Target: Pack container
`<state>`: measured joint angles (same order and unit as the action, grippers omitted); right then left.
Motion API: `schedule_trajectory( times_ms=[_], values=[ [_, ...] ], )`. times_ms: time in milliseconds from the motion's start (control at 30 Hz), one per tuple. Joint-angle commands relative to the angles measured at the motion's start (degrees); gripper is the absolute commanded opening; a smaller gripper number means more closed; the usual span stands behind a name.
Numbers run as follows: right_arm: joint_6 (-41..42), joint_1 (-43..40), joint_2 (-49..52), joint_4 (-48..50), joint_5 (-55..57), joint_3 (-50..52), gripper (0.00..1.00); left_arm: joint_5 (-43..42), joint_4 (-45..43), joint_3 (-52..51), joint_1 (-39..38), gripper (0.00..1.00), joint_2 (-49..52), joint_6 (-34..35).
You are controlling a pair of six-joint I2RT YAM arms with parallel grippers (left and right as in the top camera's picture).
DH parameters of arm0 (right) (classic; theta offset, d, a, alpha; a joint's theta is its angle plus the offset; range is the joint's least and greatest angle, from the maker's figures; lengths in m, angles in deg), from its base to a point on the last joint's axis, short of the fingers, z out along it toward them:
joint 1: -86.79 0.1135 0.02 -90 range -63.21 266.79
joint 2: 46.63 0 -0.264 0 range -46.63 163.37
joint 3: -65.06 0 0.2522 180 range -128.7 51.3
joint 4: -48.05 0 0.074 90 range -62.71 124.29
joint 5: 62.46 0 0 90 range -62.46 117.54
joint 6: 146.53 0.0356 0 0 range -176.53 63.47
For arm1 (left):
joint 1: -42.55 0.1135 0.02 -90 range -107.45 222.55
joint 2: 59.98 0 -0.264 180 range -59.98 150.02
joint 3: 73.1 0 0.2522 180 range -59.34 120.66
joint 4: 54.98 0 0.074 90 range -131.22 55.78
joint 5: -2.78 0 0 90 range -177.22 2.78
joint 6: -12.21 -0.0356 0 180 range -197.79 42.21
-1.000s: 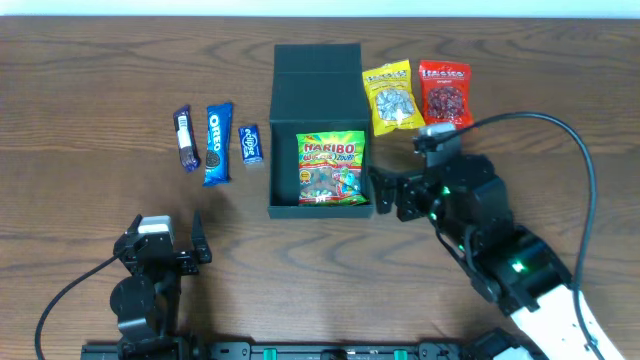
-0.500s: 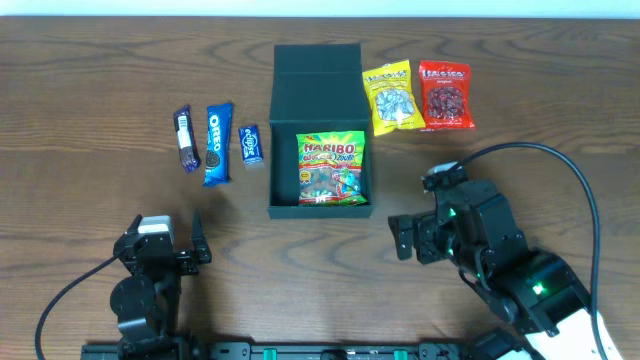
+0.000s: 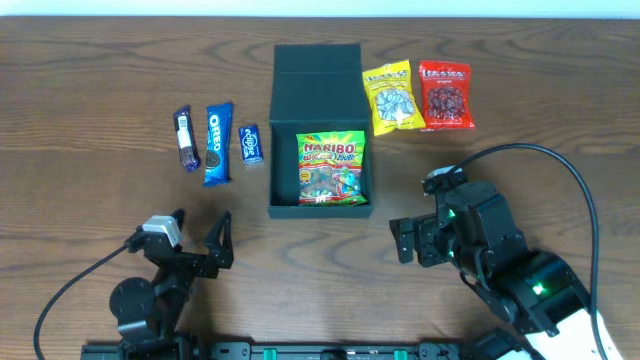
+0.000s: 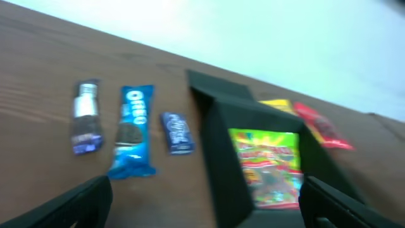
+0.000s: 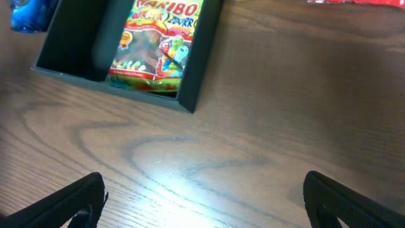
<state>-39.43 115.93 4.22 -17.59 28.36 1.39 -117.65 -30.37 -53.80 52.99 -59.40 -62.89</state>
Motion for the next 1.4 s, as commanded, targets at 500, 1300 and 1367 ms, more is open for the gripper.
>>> schedule_trajectory(
  times_ms=[500, 1300, 1367],
  values=[
    [-0.9, -0.5, -10.3, -2.8, -0.2, -1.0, 0.99, 4.6, 9.9, 36.2, -2.4, 0.95, 48.8, -18.2],
    [-0.9, -0.5, -11.6, -12.2, 0.7, -1.0, 1.0, 18.6, 1.2, 49.4, -10.4, 0.95, 94.4, -22.6],
    [-0.9, -0.5, -11.6, -12.2, 0.7, -1.0, 0.99, 18.6, -0.1, 49.4, -10.4, 0.95, 96.0, -22.6]
  ],
)
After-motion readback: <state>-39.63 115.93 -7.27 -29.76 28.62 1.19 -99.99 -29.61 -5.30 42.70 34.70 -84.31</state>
